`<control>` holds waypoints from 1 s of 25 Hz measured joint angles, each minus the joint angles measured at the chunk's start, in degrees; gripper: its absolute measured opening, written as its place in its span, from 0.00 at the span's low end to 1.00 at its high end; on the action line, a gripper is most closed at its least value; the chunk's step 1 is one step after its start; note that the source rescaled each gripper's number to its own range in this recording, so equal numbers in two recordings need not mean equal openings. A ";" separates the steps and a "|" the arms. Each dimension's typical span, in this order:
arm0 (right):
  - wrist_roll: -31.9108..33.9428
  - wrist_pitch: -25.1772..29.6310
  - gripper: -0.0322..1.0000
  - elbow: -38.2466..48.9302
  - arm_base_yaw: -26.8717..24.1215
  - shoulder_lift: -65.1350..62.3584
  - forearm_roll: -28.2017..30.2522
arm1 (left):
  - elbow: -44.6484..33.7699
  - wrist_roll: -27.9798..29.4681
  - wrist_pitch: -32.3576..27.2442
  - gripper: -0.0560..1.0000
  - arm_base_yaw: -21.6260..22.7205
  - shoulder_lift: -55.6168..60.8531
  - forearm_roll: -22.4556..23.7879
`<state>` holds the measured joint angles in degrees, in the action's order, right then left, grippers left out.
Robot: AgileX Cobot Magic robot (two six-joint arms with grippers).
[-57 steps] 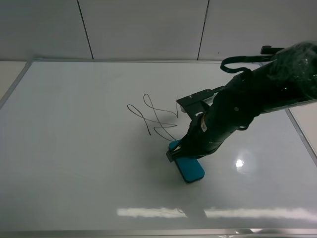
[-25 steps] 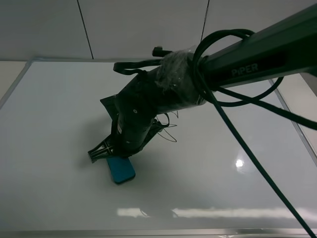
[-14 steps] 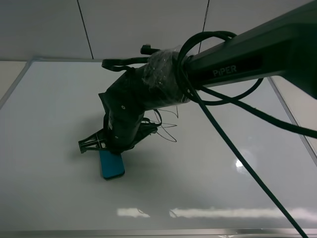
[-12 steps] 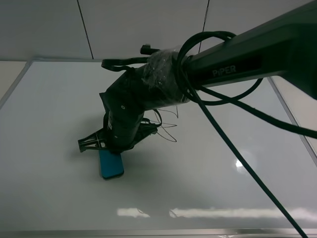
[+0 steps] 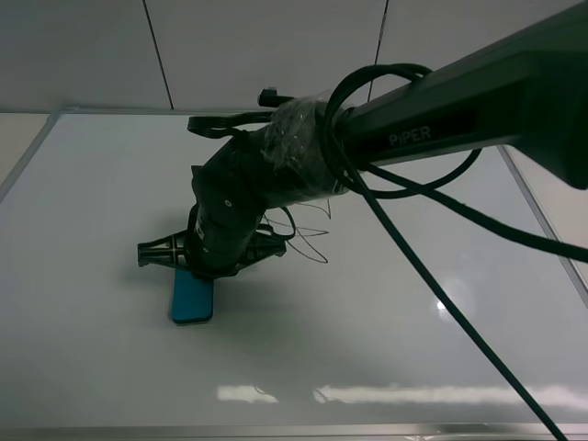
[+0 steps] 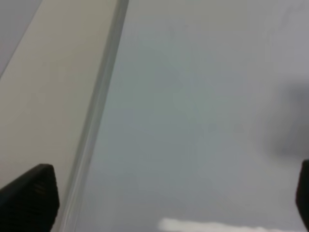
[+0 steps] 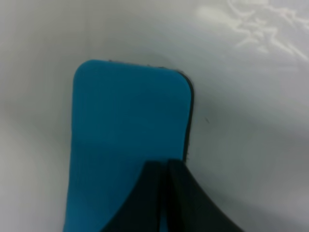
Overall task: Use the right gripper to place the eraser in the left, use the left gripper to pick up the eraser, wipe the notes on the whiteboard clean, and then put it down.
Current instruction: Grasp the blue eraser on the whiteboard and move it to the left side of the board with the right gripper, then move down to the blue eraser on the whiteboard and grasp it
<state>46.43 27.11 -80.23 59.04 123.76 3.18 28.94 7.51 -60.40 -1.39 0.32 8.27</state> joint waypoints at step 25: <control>-0.31 -1.10 0.96 0.53 0.00 -6.71 3.27 | 0.00 0.00 0.00 1.00 0.00 0.00 0.00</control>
<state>46.12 26.02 -79.70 59.04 117.05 6.45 28.94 7.51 -60.40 -1.39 0.32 8.27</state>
